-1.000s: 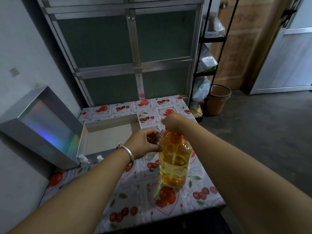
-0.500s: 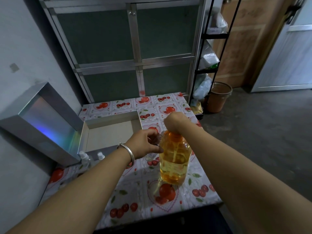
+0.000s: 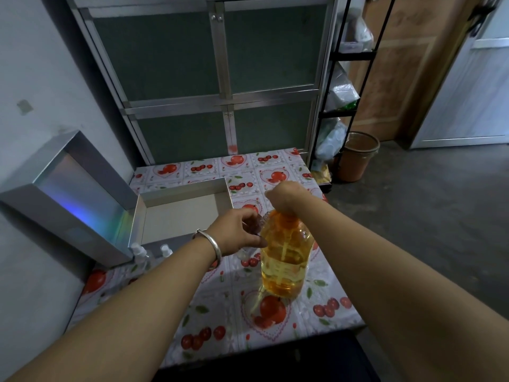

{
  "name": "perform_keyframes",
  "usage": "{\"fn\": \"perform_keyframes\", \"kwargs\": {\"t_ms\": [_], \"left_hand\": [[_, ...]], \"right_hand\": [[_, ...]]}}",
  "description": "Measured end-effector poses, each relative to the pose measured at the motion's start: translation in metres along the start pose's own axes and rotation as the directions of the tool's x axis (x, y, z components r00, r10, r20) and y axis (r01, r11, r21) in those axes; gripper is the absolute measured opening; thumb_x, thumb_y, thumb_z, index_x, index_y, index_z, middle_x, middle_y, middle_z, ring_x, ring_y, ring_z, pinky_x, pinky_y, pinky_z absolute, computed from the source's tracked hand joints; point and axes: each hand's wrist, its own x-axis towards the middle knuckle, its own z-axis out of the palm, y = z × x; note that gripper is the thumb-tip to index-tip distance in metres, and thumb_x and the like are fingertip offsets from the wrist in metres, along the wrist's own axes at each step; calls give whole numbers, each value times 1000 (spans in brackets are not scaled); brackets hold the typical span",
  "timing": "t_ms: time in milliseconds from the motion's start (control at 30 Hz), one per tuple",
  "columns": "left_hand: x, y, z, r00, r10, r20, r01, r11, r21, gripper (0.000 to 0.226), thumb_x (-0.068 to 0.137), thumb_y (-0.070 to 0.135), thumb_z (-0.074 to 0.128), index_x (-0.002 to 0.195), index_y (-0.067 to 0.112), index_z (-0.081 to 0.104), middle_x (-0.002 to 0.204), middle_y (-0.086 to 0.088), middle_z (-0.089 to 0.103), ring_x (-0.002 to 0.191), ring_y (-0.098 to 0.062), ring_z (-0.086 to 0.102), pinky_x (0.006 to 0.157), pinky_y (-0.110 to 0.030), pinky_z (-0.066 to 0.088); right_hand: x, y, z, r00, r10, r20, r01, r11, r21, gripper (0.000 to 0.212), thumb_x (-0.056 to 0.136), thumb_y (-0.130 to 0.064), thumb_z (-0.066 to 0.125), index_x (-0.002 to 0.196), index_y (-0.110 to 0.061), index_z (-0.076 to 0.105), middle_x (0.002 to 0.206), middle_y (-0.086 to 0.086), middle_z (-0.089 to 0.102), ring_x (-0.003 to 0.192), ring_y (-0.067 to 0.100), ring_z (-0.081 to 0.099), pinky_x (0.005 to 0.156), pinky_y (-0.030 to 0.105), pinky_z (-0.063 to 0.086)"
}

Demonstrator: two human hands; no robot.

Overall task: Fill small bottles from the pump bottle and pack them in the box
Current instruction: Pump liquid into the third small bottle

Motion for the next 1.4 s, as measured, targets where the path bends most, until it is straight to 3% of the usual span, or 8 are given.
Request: {"fn": "perform_keyframes", "kwargs": {"t_ms": [133,267,467,633,833,1000,1200,1400], "left_hand": [[0,-1,-1,1000,-9,6,9,1000,-11,33,69,19,79,96,9,64,92,-7,67,86,-22,63,78,-30,52],[1,-2,0,1000,-8,8,8,1000,-7,33,68,19,80,95,9,64,88,-5,66,80,-18,61,69,-20,49],[0,-2,-2,1000,1,1,-1,1000,25,30,68,21,80,91,12,62,80,3,61,72,-10,56,65,-17,46],[1,-1,0,1000,2,19,-3,1000,27,26,69,20,79,85,16,60,76,6,58,69,-8,53,60,-15,41],[3,-1,1,1000,2,5,-3,999,42,33,68,22,80,92,8,62,82,-3,62,73,-16,56,72,-29,50],[3,1,-1,1000,3,21,-4,1000,19,36,68,20,79,98,8,62,89,-2,64,84,-18,61,82,-31,52],[0,3,-2,1000,4,15,-5,999,39,35,68,21,79,97,8,63,90,-4,65,84,-19,61,82,-32,52],[2,3,-3,1000,3,10,-4,998,65,37,68,22,80,97,7,63,93,-7,66,86,-21,62,81,-32,52]], "right_hand": [[-1,-2,-4,1000,-25,1,25,998,-61,43,95,-9,43,138,-7,41,124,12,53,100,21,56,75,24,44],[7,1,5,999,9,-45,-12,999,-53,35,96,-13,40,130,-10,51,101,8,54,76,17,51,71,27,42],[-4,-3,-6,999,-37,11,37,999,-24,48,98,-11,41,144,-8,31,136,14,46,118,27,51,92,30,47],[3,2,5,997,31,-66,-30,1000,6,35,96,-14,40,127,-5,52,102,9,53,87,21,52,75,28,45],[-3,-2,-5,1000,-9,-12,9,1000,23,44,96,-10,44,139,-7,38,125,13,51,93,21,49,74,24,41],[4,0,3,999,30,-19,-30,1000,-5,33,96,-14,42,127,-8,50,88,6,50,70,14,48,68,25,41],[-9,-3,-6,998,25,-49,-18,992,127,47,97,-11,42,143,-9,34,134,13,47,117,26,52,89,28,46],[-3,-2,3,992,108,-62,-98,983,156,27,96,-17,43,119,-8,55,91,6,54,75,15,53,73,26,46]]}}
